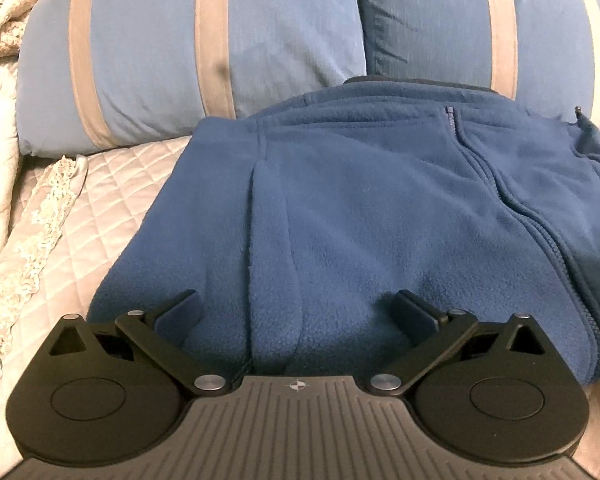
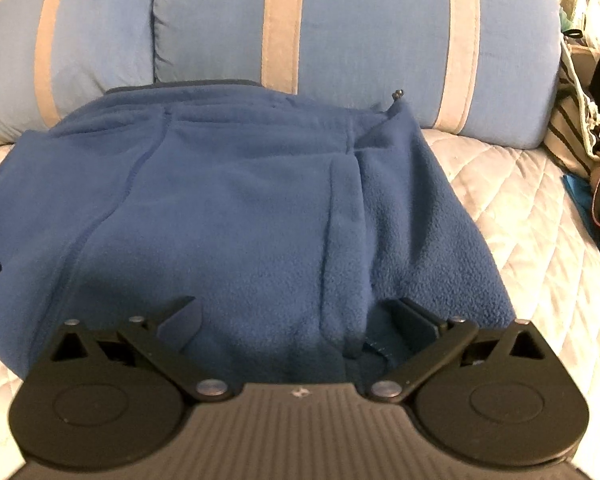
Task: Fold clothes
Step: 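Raise both open grippers away from the folded hoodie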
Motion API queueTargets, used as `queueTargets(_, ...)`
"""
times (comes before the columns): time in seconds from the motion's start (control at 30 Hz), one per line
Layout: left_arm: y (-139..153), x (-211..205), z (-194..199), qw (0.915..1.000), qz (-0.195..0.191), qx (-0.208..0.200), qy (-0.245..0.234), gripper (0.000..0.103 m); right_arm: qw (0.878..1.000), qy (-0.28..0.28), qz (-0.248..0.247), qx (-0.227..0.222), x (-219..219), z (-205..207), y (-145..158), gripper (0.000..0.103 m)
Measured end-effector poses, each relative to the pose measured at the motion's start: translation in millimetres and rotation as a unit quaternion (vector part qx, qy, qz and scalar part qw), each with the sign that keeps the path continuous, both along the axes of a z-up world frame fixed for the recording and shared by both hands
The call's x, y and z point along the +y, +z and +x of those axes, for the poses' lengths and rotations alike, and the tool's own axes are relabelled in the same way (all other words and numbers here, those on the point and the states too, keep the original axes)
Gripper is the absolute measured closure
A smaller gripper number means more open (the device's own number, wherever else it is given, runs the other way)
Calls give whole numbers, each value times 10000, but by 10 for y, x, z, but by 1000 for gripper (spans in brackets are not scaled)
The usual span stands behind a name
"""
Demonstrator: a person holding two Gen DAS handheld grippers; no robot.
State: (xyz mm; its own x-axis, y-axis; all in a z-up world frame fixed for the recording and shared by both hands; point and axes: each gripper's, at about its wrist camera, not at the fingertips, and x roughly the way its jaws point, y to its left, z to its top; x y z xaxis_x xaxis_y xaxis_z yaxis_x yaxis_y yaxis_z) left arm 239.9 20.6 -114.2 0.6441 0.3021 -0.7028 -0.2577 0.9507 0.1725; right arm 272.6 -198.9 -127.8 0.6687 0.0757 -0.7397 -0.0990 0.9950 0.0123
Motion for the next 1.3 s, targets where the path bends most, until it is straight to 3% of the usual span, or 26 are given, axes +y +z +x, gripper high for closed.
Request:
queueTargets(0.37,-34,17,-78,9993,-5,-355,-124,0,9992,113,210,-322,-76,-71,-19,1)
queueTargets(0.5,6,49,-54,9993,-75,-296,-213,0,9984,146,409,-368,-143,-59,-14,1)
queueTargets(0.67,130,187,-65,9982,-447,-368,-147,0,9980,146,486,-376,-158,-54,-3,1)
queueTargets(0.77,269,352,-137,9943,-905,-559,-124,0,9978,206,543,-309,-178,-38,35,1)
queueTargets(0.93,544,716,-268,9862,-1384,-844,-348,0,9879,162,1526,-216,-435,14,114,1)
queueTargets(1.1,724,1098,-357,9866,-1304,-813,-546,0,9748,349,2204,37,-813,176,315,1)
queueTargets(1.3,811,1460,-282,9935,-837,-535,-560,0,9784,514,2000,91,-1268,441,633,1)
